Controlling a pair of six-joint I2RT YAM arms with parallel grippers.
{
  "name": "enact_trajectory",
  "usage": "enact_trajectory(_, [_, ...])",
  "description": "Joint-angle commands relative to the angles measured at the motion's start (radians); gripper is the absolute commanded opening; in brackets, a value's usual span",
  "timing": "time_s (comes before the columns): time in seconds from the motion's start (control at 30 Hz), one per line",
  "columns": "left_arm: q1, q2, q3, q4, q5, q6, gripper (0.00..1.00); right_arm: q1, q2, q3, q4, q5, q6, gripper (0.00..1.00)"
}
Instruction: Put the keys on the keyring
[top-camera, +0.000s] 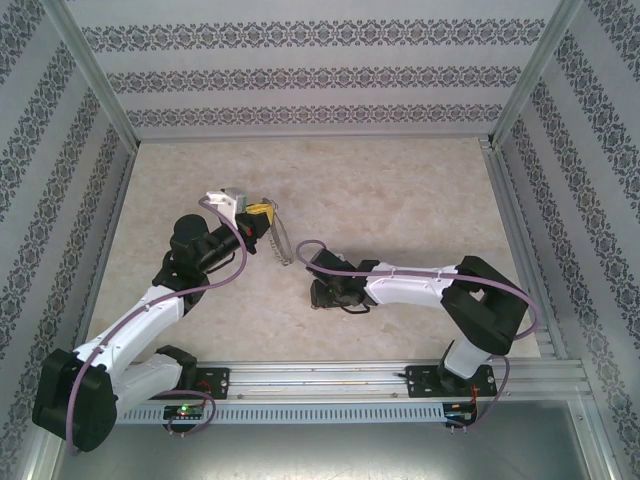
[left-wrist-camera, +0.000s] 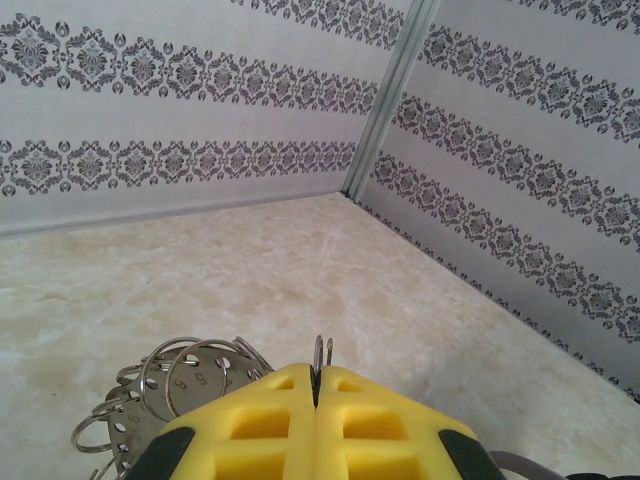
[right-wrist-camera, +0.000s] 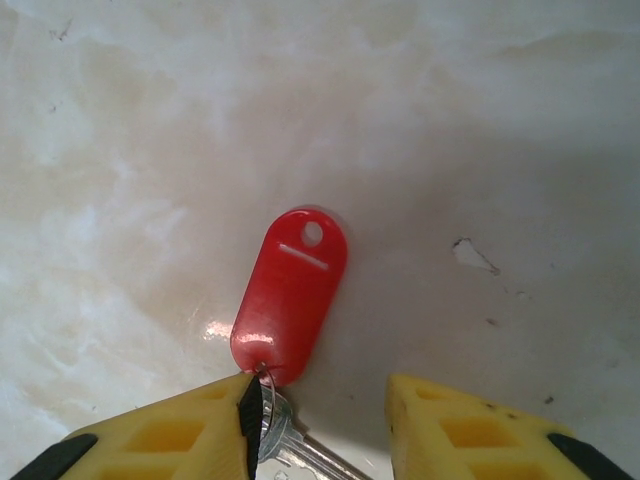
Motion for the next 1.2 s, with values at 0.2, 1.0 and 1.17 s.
enact_trajectory(0.2, [-0.009, -0.023, -0.013, 0.082, 0.024, -0.011, 0.0, 0.019, 0.028, 0.036, 0.021, -0.028, 0.002, 0.33])
enact_trajectory(1.0, [-0.009, -0.026, -0.017, 0.096, 0.03, -0.021, 0.0, 0.024, 0.048, 0.027, 0.035, -0.052, -0.001, 0.19])
enact_trajectory(1.17, [-0.009, -0.026, -0.015, 0.1, 0.029, -0.022, 0.0, 0.023, 0.044, 0.027, 0.033, -0.05, -0.002, 0.13])
